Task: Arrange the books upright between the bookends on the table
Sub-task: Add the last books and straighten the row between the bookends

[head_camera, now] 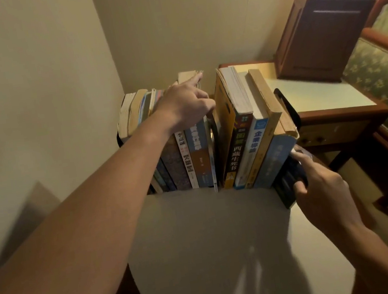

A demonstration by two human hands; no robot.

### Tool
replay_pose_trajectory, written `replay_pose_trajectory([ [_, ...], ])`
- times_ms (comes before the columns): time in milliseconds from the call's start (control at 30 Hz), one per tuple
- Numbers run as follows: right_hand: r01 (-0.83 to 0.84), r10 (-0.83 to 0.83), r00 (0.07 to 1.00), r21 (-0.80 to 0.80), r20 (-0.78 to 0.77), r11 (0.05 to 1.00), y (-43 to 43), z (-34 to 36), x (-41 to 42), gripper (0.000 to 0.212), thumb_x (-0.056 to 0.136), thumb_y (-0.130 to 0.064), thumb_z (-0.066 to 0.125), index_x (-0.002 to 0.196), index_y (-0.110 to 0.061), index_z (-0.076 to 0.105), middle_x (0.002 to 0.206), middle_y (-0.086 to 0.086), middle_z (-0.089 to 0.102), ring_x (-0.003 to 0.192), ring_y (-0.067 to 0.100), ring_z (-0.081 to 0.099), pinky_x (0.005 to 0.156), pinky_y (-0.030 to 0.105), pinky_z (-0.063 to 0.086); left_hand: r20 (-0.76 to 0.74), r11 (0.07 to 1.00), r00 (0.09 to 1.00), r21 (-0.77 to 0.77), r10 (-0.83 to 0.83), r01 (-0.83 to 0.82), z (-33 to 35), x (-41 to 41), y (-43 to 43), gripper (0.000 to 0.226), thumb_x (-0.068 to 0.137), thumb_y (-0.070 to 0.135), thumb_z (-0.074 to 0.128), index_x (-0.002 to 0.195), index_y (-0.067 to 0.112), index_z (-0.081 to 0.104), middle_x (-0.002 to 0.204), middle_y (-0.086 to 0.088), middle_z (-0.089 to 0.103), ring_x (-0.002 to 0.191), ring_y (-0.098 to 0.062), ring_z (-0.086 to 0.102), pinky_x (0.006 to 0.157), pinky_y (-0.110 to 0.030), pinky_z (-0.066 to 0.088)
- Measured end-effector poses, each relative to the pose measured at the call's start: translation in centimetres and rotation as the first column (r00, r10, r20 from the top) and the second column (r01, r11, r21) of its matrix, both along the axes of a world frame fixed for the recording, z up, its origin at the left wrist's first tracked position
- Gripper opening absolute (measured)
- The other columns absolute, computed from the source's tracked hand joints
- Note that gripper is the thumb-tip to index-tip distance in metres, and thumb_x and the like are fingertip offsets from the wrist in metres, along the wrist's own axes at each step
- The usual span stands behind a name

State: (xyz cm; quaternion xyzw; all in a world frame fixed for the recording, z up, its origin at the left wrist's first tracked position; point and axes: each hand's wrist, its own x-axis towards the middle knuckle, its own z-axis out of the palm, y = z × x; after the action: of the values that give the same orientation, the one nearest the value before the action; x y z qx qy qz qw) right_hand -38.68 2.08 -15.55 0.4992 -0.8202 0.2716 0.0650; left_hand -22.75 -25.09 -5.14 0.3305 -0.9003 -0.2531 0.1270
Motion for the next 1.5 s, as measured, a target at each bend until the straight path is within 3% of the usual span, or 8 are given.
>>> replay_pose_trajectory([
  [233, -0.108, 0.105, 0.994, 0.113, 0.027, 0.988, 3.3, 0.7, 1.1, 0.080, 0.082, 0.007, 0.070, 0.152, -0.019, 0.041, 0.119, 0.021, 0.069, 0.094, 0.035, 0.072, 0.065, 0.041, 0.063, -0.023, 1.000, 1.000, 0.024, -0.006, 0.007, 0.2, 0.7, 0.2, 0.023, 0.071, 0.048, 0.052, 0.061, 0.047, 0.072, 0.164, 0.018, 0.023, 0.150, -0.031, 0.024, 0.118, -0.059, 0.022],
  [500, -0.250, 0.251, 0.968, -0.033, 0.029, 0.968, 5.9, 2.7, 5.6, 0.077, 0.062, 0.010, 0.085, 0.133, -0.005, 0.060, 0.102, 0.005, 0.074, 0.080, 0.004, 0.066, 0.073, -0.008, 0.038, -0.036, 0.999, 0.999, -0.025, 0.023, -0.024, 0.5, 0.7, 0.2, 0.031, 0.068, 0.054, 0.057, 0.081, 0.035, 0.078, 0.164, 0.014, 0.025, 0.147, -0.029, 0.030, 0.115, -0.052, 0.033],
  [667, -0.284, 0.308, 0.950, -0.255, 0.059, 0.924, 4.8, 3.3, 9.4, 0.050, 0.085, -0.008, 0.075, 0.133, -0.003, 0.059, 0.108, -0.006, 0.067, 0.087, -0.001, 0.066, 0.080, -0.001, 0.045, -0.038, 0.999, 0.999, -0.030, 0.021, -0.022, 0.7, 1.0, -0.1, 0.057, 0.063, 0.059, 0.059, 0.104, 0.025, 0.080, 0.165, 0.013, 0.023, 0.147, -0.027, 0.029, 0.115, -0.055, 0.032],
  [867, -0.254, 0.285, 0.958, -0.344, 0.041, 0.904, 3.0, 3.9, 11.5, 0.051, 0.088, -0.023, 0.068, 0.135, -0.007, 0.057, 0.112, -0.005, 0.068, 0.087, 0.000, 0.066, 0.085, -0.003, 0.042, -0.038, 0.999, 0.999, 0.049, -0.015, 0.017, 0.6, 0.7, -0.1, 0.073, 0.059, 0.071, 0.076, 0.116, 0.024, 0.075, 0.165, 0.015, 0.020, 0.153, -0.028, 0.016, 0.118, -0.061, 0.027],
  [1067, -0.204, 0.226, 0.974, -0.391, 0.010, 0.898, 2.1, 3.6, 11.5, 0.053, 0.083, -0.004, 0.076, 0.133, -0.004, 0.058, 0.109, -0.010, 0.064, 0.076, -0.003, 0.064, 0.080, -0.005, 0.041, 0.003, 0.994, 1.000, 0.106, -0.027, 0.027, 0.5, 0.8, -0.4, 0.128, 0.043, 0.088, 0.072, 0.150, 0.024, 0.045, 0.161, 0.017, 0.032, 0.155, -0.023, 0.009, 0.119, -0.065, 0.017],
  [1233, -0.203, 0.210, 0.977, -0.422, -0.029, 0.884, 1.3, 3.3, 11.3, 0.054, 0.082, -0.005, 0.076, 0.132, -0.003, 0.057, 0.102, -0.001, 0.072, 0.072, -0.006, 0.061, 0.079, -0.006, 0.040, -0.003, 0.995, 1.000, 0.104, -0.009, 0.009, 0.3, 0.9, -0.6, 0.141, 0.039, 0.092, 0.069, 0.157, 0.026, 0.030, 0.155, 0.014, 0.043, 0.155, -0.024, 0.011, 0.120, -0.064, 0.015],
  [1367, -0.215, 0.200, 0.976, -0.456, -0.082, 0.864, 0.7, 3.2, 11.4, 0.051, 0.081, -0.006, 0.074, 0.129, 0.000, 0.058, 0.104, 0.007, 0.074, 0.080, 0.000, 0.064, 0.086, -0.005, 0.039, 0.006, 0.995, 1.000, 0.095, -0.020, 0.020, 0.6, 0.9, -0.2, 0.133, 0.047, 0.089, 0.070, 0.157, 0.031, 0.026, 0.153, 0.013, 0.047, 0.155, -0.026, 0.010, 0.120, -0.064, 0.012],
  [1500, -0.244, 0.220, 0.970, -0.481, -0.107, 0.842, -0.2, 2.8, 11.5, 0.050, 0.082, -0.003, 0.073, 0.129, 0.000, 0.056, 0.103, 0.007, 0.073, 0.083, 0.004, 0.066, 0.088, -0.004, 0.039, 0.049, 0.999, 0.999, 0.032, -0.004, 0.003, 1.0, 0.8, 0.2, 0.090, 0.065, 0.079, 0.072, 0.138, 0.028, 0.060, 0.166, 0.016, 0.016, 0.155, -0.028, 0.002, 0.121, -0.064, 0.011],
])
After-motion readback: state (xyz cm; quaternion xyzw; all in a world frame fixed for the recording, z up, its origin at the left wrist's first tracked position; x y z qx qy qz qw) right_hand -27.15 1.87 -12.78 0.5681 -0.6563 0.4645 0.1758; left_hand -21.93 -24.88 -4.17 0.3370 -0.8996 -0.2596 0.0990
